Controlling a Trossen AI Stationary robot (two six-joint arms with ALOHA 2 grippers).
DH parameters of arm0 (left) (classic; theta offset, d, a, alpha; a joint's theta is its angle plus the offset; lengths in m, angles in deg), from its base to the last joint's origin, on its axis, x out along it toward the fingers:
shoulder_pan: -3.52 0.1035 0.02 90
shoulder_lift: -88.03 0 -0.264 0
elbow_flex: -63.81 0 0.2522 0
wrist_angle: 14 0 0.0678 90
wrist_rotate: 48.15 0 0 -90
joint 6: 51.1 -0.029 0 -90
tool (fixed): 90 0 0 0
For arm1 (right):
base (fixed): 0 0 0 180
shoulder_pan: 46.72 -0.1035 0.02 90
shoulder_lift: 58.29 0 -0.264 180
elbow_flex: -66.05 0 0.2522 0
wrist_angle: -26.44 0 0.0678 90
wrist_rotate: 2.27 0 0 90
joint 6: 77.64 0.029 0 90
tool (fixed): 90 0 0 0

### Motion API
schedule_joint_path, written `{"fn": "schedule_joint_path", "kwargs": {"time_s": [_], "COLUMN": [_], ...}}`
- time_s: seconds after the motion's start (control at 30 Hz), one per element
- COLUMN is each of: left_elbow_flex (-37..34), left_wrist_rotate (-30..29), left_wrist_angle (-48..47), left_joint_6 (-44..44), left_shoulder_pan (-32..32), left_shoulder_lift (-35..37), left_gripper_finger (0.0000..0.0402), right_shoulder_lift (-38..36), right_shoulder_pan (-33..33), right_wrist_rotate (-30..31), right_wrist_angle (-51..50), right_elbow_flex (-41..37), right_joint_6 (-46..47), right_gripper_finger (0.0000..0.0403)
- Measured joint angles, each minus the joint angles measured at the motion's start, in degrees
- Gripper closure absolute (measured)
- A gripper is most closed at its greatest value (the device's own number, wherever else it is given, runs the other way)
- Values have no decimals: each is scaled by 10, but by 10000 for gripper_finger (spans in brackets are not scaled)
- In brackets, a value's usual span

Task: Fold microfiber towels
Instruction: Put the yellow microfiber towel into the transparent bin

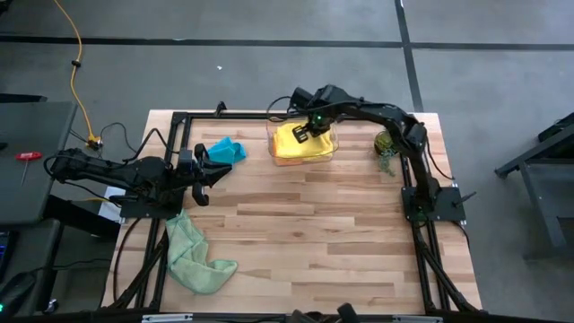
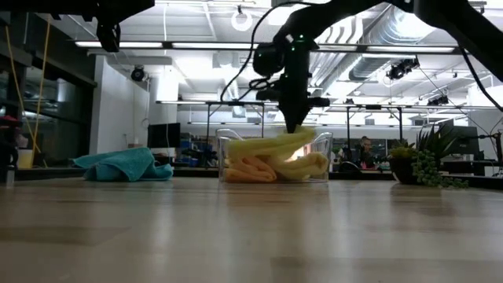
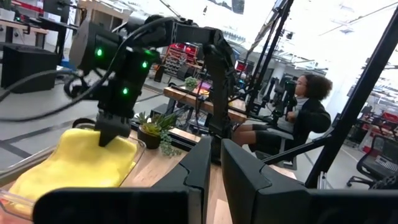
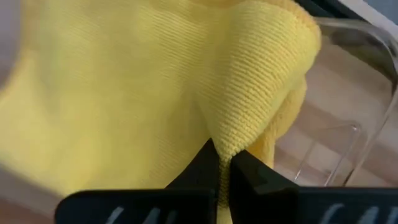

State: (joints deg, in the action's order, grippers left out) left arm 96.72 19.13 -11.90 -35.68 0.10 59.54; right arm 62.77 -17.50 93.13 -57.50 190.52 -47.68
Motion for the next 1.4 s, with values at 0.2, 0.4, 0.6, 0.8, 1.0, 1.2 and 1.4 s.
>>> {"fn": "schedule_joint_path", "kwargs": {"time_s": [0.2,0.4,0.6,0.8,1.0,1.2,1.4], "left_elbow_flex": [0,0,0,0,0,0,0], "left_wrist_rotate": [4,6,17,44,47,46,46], "left_wrist_angle": [-2,-2,-2,-7,-19,-17,-17], "left_joint_6": [0,0,0,5,10,15,16], "left_shoulder_pan": [0,0,0,0,0,0,0], "left_shoulder_lift": [0,0,0,0,0,5,9], "left_gripper_finger": [371,371,371,371,371,371,371], "right_shoulder_lift": [13,14,14,14,14,6,-20], "right_shoulder_pan": [-12,-30,-39,-38,-38,-37,-38], "right_wrist_rotate": [62,76,82,87,112,152,181], "right_wrist_angle": [-28,-22,-21,-25,-42,-59,-24], "right_elbow_flex": [0,0,0,0,0,0,10], "right_joint_6": [80,147,168,206,214,189,102], "right_gripper_finger": [403,402,397,364,288,227,216]}}
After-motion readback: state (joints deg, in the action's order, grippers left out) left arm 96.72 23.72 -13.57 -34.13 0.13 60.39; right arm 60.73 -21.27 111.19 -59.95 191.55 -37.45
